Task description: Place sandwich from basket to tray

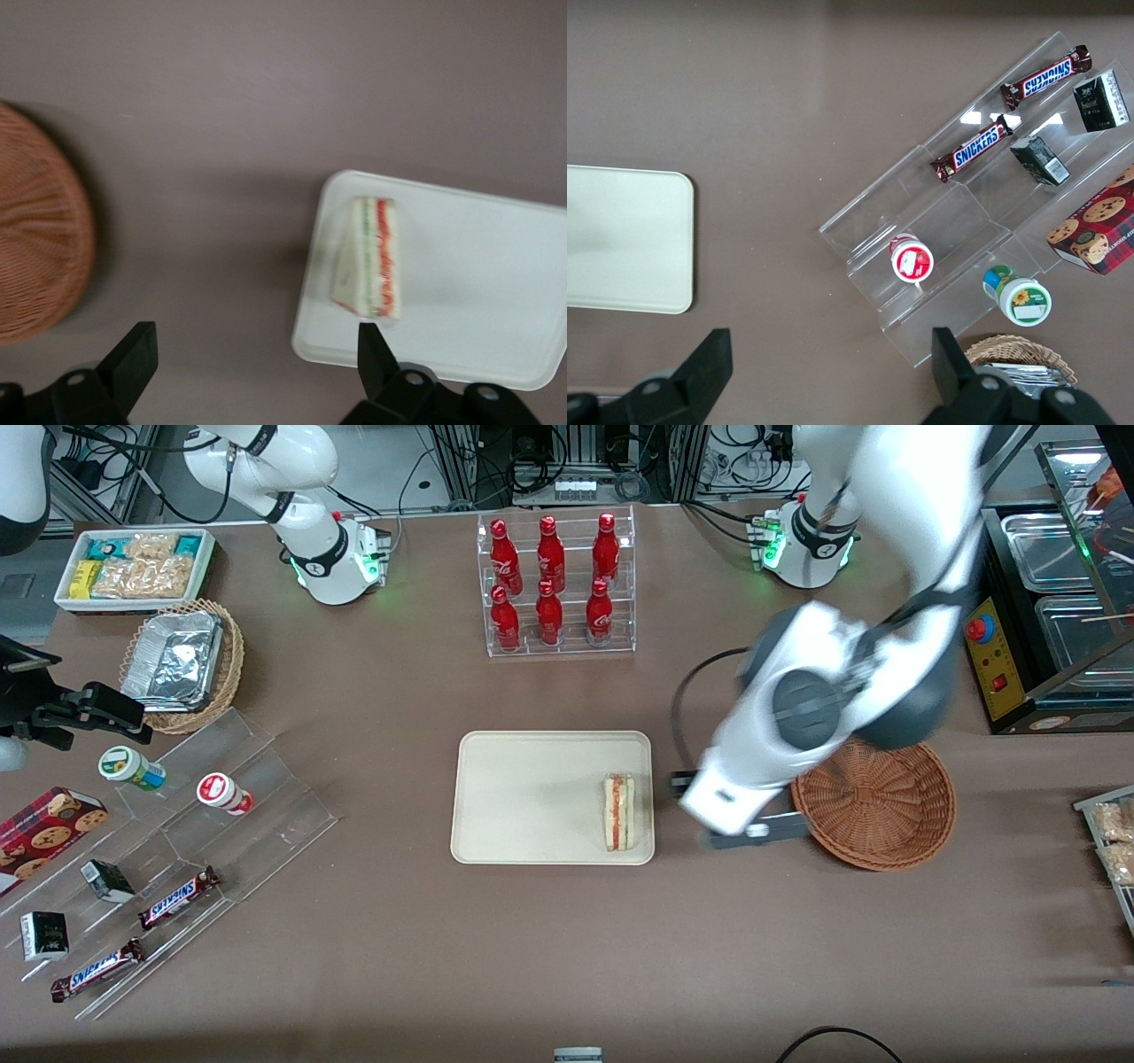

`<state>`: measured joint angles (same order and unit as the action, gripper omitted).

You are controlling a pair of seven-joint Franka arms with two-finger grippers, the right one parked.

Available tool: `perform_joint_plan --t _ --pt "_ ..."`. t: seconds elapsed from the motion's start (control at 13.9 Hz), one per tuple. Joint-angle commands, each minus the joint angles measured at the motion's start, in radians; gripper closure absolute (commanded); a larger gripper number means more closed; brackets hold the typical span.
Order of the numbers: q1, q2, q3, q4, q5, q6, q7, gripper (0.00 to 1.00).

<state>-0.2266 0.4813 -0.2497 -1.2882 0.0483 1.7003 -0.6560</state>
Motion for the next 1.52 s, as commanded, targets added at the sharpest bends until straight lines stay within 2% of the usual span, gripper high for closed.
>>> perform_joint_plan --t 0.0,0.22,0.51,0.87,1.15,1.44 --pt "0.091 -0.098 -0.003 -0.066 -0.015 -0.039 -0.001 0.0" --pt "0.176 -0.174 -0.003 -0.111 -0.013 -0.08 0.094 0.0" --pt "0.262 -0.352 -0.003 -0.307 -0.01 -0.041 0.219 0.0" --pt "0.247 -0.493 0.062 -0.391 0.002 -0.079 0.367 0.0" --pt "0.176 -0.5 0.141 -0.375 -0.011 -0.099 0.374 0.0" --pt "0.171 -0.497 0.161 -0.362 -0.018 -0.102 0.403 0.0"
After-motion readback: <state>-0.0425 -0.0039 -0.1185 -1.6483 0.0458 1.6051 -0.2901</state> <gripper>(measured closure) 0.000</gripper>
